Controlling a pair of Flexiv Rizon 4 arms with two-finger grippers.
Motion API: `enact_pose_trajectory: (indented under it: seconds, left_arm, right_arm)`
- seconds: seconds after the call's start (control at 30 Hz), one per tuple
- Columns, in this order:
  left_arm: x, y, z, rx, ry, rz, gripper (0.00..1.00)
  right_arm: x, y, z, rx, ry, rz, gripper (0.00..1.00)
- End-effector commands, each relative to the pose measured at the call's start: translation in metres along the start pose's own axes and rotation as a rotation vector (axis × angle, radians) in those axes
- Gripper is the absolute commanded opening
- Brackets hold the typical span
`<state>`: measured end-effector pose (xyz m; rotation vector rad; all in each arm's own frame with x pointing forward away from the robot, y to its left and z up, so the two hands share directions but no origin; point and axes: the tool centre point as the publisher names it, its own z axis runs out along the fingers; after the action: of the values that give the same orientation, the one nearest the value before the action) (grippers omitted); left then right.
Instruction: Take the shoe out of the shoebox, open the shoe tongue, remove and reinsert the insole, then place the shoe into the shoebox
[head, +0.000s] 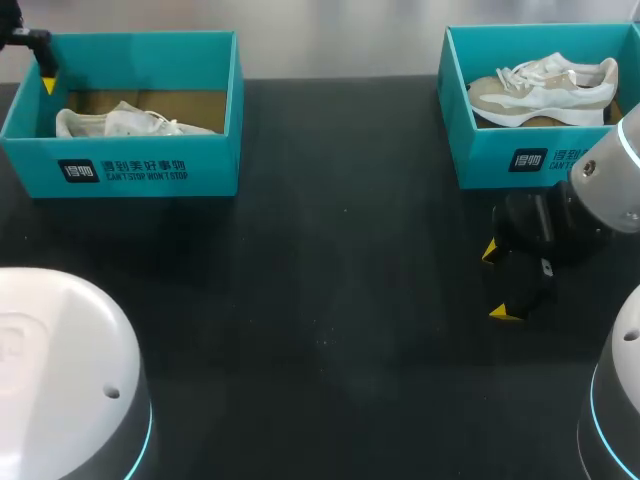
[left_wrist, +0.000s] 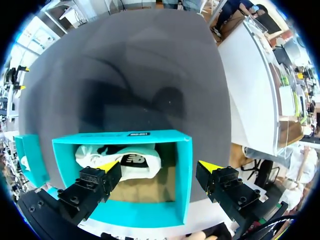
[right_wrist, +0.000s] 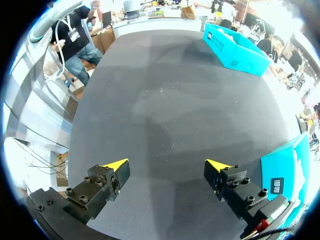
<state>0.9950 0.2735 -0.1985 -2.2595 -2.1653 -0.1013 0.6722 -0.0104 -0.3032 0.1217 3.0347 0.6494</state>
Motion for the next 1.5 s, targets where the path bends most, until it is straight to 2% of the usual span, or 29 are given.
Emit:
enact_pose_trajectory:
  seconds: [0.03, 0.2, 0.5, 0.57, 0.63, 0.8, 0.97, 1.07, 1.13, 1.5]
  left_arm:
    - [0.000, -0.019, -0.012, -0.017, -0.012, -0.002, 1.00]
    - [-0.003, -0.029, -0.018, -0.015, -0.049, 0.032, 1.00]
    - [-0.003, -0.029, -0.018, -0.015, -0.049, 0.032, 1.00]
    - [-0.003, -0.029, -0.018, -0.015, -0.049, 0.032, 1.00]
    - [-0.003, -0.029, -0.018, -0.015, -0.049, 0.032, 1.00]
    - [-0.003, -0.029, -0.018, -0.015, -0.049, 0.032, 1.00]
    - [-0.003, -0.029, -0.018, -0.015, -0.049, 0.032, 1.00]
    - [-0.003, -0.029, -0.018, -0.015, -0.049, 0.032, 1.00]
    - [-0.003, -0.029, -0.018, -0.015, -0.049, 0.032, 1.00]
    - [-0.003, -0.029, -0.018, -0.015, -0.049, 0.032, 1.00]
  right_arm:
    - [0.001, 0.000, 0.001, 0.002, -0.002, 0.001, 1.00]
    - [0.001, 0.000, 0.001, 0.002, -0.002, 0.001, 1.00]
    - [0.001, 0.000, 0.001, 0.002, -0.002, 0.001, 1.00]
    - [-0.008, -0.001, -0.003, 0.009, 0.004, 0.015, 1.00]
    - [-0.019, -0.003, -0.012, 0.017, -0.029, 0.100, 1.00]
    - [-0.049, -0.002, -0.045, 0.010, -0.134, 0.242, 1.00]
    - [-0.075, 0.004, -0.074, 0.142, -0.211, 0.359, 1.00]
    - [-0.091, 0.009, -0.088, 0.181, -0.240, 0.370, 1.00]
    - [-0.103, 0.011, -0.099, 0.167, -0.253, 0.382, 1.00]
    - [-0.103, 0.011, -0.099, 0.167, -0.253, 0.382, 1.00]
